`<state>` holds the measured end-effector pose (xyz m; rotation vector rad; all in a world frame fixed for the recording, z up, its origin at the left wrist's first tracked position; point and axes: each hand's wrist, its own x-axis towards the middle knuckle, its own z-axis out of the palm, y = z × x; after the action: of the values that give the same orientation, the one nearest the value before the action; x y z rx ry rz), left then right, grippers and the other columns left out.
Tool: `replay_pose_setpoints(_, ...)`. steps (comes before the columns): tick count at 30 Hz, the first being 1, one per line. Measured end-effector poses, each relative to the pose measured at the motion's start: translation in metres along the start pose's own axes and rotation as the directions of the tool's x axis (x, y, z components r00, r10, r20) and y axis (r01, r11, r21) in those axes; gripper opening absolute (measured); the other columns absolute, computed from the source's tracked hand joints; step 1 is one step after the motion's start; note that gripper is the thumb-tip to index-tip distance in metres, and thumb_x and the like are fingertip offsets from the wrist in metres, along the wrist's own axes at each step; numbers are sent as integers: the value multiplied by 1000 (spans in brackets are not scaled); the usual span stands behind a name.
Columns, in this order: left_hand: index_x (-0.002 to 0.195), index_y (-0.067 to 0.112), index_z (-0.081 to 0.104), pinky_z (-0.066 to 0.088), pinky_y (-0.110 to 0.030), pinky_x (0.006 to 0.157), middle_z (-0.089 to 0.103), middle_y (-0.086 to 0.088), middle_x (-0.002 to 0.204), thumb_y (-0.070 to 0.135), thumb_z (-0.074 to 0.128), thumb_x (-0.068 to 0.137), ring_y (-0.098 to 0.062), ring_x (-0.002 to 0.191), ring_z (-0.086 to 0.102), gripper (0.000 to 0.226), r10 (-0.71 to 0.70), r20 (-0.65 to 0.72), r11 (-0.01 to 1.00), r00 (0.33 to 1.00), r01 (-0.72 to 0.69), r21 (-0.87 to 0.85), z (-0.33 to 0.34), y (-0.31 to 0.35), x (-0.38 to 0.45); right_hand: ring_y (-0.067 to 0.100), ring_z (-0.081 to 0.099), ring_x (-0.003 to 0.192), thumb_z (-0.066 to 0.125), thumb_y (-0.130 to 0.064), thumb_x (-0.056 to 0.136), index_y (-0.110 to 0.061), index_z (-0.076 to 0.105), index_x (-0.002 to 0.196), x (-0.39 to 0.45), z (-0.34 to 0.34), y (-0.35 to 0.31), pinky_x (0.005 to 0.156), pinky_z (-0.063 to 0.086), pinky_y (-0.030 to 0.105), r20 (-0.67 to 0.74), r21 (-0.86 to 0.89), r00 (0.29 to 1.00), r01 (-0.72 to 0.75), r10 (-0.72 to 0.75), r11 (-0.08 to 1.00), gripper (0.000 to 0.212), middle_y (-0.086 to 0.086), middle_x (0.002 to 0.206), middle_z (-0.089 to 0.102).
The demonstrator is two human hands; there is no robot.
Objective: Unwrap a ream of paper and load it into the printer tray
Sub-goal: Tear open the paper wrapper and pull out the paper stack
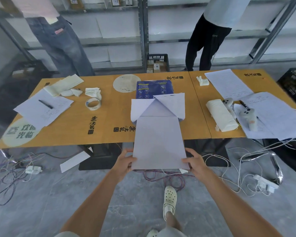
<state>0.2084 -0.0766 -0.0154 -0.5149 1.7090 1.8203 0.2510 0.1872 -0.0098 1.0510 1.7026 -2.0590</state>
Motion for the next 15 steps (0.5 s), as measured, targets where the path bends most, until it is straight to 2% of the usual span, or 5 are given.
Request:
replay_pose_setpoints(3,114,9,43,47,-29,65,60,-11,96,-6,47,85,-22,81,58,33,10,11,1000,1000,-10,9,-2,-7,-20,23,55,74,48,21,78,-11,55,116,-25,-3,9,65,49,38,-3,16,1000,27,-27,1000,50,11,92,57)
replay_pose_setpoints(6,107,12,44,49,-29,61,63,-11,94,-7,48,83,-24,80,59,31,24,38,1000,999,-24,-8,-2,-9,-42,25,57,79,49,19,80,-13,54,118,-51,-10,13,68,51,38,10,47,998,65,-65,997,50,15,101,60)
replay_pose_setpoints(9,100,15,47,43,-34,65,60,-15,98,-6,48,81,-30,88,54,28,61,72,997,996,-57,-50,1,-2,-54,30,58,86,51,17,79,-12,53,124,-62,-17,11,75,51,41,38,67,992,118,-121,991,54,18,104,62)
replay_pose_setpoints(12,109,16,51,44,-36,73,59,-15,108,1,48,86,-30,97,55,27,101,85,990,991,-91,-108,7,14,-52,32,58,91,53,15,80,-16,51,124,-64,-20,7,71,51,39,63,62,987,142,-146,988,54,17,105,63)
replay_pose_setpoints(15,122,17,52,53,-35,75,65,-10,115,5,47,89,-25,98,65,35,206,183,973,961,-183,-139,19,35,-53,31,59,91,53,13,82,-18,50,123,-69,-24,1,70,52,38,110,41,978,173,-176,984,52,16,103,65)
